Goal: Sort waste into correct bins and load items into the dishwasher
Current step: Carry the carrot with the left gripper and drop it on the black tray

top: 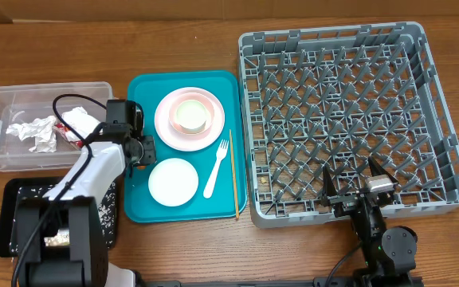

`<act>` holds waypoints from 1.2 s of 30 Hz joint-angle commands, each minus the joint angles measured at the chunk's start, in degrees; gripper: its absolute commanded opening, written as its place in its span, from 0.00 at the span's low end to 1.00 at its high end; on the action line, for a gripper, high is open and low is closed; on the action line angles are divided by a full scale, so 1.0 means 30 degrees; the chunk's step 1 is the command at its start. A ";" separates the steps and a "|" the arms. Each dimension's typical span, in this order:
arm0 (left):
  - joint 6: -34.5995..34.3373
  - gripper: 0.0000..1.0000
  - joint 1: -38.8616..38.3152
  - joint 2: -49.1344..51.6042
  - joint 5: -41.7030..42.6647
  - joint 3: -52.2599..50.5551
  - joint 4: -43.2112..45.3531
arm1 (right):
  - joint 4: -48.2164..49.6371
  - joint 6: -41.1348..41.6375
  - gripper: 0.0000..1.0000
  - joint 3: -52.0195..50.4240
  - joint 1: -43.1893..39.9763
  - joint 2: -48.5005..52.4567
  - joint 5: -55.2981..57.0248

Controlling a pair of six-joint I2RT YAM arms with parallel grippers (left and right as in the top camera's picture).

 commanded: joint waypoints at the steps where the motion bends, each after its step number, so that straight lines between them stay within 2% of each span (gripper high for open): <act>1: -0.0219 0.04 -0.0109 -0.1377 0.1005 -0.0160 -0.0182 | 0.0117 -0.0007 1.00 -0.0197 -0.0124 -0.0160 0.0044; 12: -0.0313 0.04 -0.0109 -0.4860 0.1909 -0.0153 -0.2011 | 0.0117 -0.0015 1.00 -0.0197 -0.0124 -0.0160 0.0044; 15: -0.1268 0.04 -0.0109 -0.6062 0.1909 -0.0153 -0.2667 | 0.0117 -0.0007 1.00 -0.0197 -0.0124 -0.0160 0.0044; 23: -0.6433 0.04 -0.0102 -0.8524 0.1909 -0.0160 -0.5756 | 0.0117 -0.0007 1.00 -0.0197 -0.0124 -0.0160 0.0044; 28: -0.7766 0.04 -0.0066 -0.8750 0.1639 -0.0160 -0.6885 | 0.0117 -0.0007 1.00 -0.0197 -0.0124 -0.0160 0.0044; 32: -1.1271 0.04 -0.0058 -0.8750 -0.0772 -0.0160 -0.8131 | 0.0117 -0.0007 1.00 -0.0197 -0.0124 -0.0160 0.0044; 36: -1.3347 0.04 0.0051 -0.8750 -0.2535 -0.0160 -0.9231 | 0.0117 -0.0007 1.00 -0.0197 -0.0124 -0.0160 0.0044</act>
